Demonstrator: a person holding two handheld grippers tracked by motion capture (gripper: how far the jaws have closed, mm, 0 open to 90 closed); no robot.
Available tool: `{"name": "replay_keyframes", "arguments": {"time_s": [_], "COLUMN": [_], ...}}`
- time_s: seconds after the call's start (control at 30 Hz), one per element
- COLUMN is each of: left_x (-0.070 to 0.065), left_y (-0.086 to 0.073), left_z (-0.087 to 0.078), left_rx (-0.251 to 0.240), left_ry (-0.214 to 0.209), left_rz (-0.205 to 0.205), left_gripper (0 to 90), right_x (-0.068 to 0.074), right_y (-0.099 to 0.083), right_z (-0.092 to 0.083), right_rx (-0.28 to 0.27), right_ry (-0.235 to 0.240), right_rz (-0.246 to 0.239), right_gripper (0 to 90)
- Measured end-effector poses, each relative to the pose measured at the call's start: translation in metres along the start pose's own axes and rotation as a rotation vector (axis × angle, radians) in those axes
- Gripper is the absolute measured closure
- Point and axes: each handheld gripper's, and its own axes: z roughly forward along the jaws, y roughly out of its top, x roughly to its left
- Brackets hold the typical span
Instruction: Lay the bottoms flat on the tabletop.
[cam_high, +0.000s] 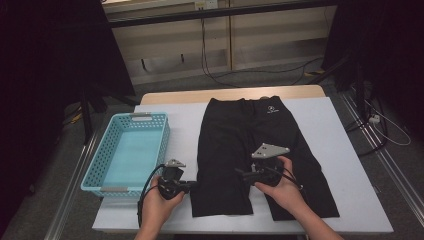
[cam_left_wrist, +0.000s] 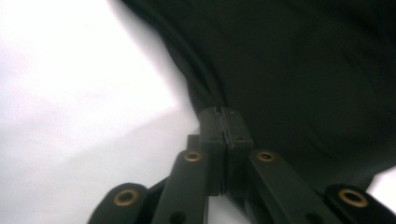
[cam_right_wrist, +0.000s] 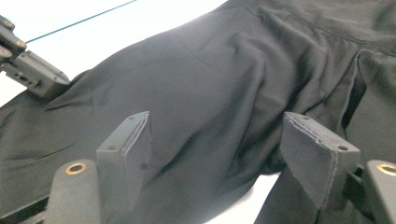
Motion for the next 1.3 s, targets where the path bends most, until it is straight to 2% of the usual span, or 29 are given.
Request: {"name": "replay_keyframes", "arguments": {"time_s": [0.07,0.2,0.37,0.5,0.67,0.93,1.1,1.3], "left_x": [0.0,0.0,0.001,-0.004,-0.015,-0.035,-0.047,-0.052], "left_y": [0.003,0.004,0.006,0.011,0.016,0.03,0.037,0.038], "left_z": [-0.009,-0.021,-0.023,-0.023,-0.017,-0.003,0.007,0.014], "left_rx": [-0.032,-0.066,-0.081,-0.1,-0.104,-0.117,-0.117,-0.117], "left_ry": [-0.047,-0.104,-0.145,-0.159,-0.18,-0.218,-0.239,-0.245], "left_rz": [-0.027,-0.056,-0.063,-0.056,-0.03,0.037,0.066,0.096], "left_gripper": [89.6,89.7,89.6,89.6,89.7,90.0,90.0,90.0], "right_x": [0.0,-0.001,-0.001,-0.002,-0.008,-0.019,-0.019,-0.016], "right_y": [0.0,0.0,0.0,0.001,0.004,0.015,0.026,0.036], "right_z": [-0.001,-0.002,-0.003,0.0,0.004,0.014,0.026,0.038], "right_rx": [-0.003,-0.004,-0.006,-0.006,-0.016,-0.048,-0.052,-0.054], "right_ry": [0.0,0.002,0.003,-0.006,-0.02,-0.044,-0.041,-0.024], "right_rz": [-0.001,0.002,0.002,0.008,0.048,0.116,0.097,0.105], "right_gripper": [25.1,25.1,25.0,23.2,18.4,14.6,12.7,12.4]}}
